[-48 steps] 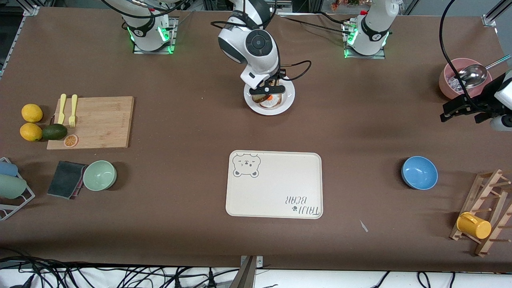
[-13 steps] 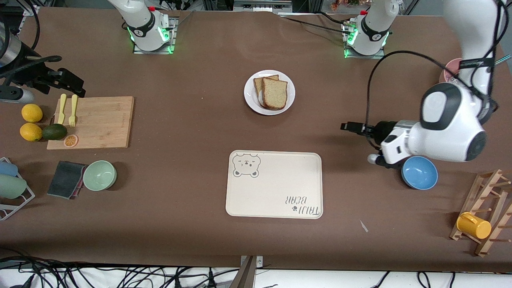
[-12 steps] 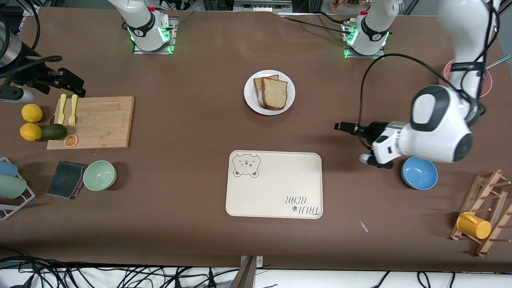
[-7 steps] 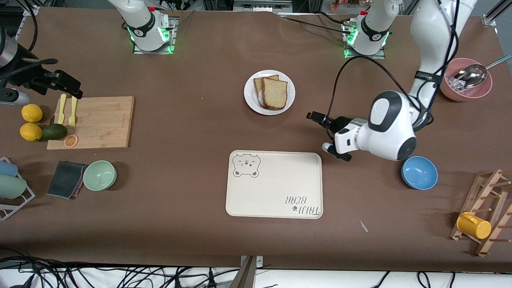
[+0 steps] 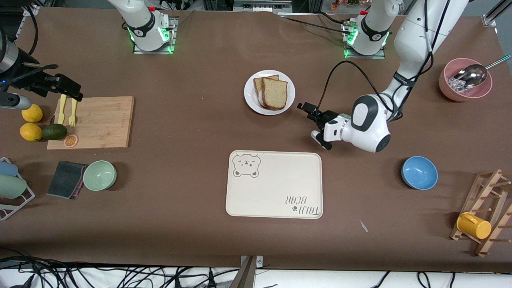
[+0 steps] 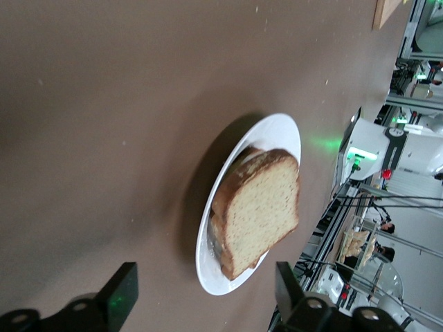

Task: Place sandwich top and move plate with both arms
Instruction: 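Move the left gripper to the white plate rim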

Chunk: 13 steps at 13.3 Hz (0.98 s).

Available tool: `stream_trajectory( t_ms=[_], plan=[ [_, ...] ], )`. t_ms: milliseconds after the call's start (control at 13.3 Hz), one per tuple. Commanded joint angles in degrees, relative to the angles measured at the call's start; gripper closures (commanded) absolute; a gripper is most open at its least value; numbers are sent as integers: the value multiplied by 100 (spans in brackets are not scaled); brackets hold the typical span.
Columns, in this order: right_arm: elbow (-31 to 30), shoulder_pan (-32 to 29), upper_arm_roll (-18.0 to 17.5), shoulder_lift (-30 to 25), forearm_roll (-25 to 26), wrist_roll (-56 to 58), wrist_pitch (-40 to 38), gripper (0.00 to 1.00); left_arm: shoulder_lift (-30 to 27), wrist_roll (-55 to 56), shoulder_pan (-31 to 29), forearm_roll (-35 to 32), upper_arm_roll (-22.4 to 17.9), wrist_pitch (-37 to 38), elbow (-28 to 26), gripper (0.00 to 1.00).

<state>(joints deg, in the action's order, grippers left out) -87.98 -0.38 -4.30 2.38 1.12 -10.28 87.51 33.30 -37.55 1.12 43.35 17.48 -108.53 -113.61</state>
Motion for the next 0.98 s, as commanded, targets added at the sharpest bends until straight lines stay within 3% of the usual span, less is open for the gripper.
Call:
stream_trajectory(
  t_ms=[0, 75, 226, 526, 827, 902],
  plan=[
    [185, 30, 209, 52, -50, 53, -112, 0, -237, -612, -94, 358, 98, -272, -503, 28],
    [185, 30, 263, 44, -103, 61, -112, 0, -237, -831, -77, 393, 98, -378, -557, 33],
    [194, 30, 255, 26, -103, 62, -129, 0, -245, -1009, -24, 604, 98, -414, -680, 33],
    [194, 30, 246, 35, -103, 53, -269, 0, -298, -1018, -59, 622, 502, -1187, -1093, 34],
    [176, 30, 246, 44, -103, 209, -305, 0, -272, -1394, -41, 841, 696, -1626, -1339, 63],
    [176, 30, 246, 35, -103, 420, -409, 0, -254, -1535, -33, 981, 696, -1636, -1374, 65]
  ],
)
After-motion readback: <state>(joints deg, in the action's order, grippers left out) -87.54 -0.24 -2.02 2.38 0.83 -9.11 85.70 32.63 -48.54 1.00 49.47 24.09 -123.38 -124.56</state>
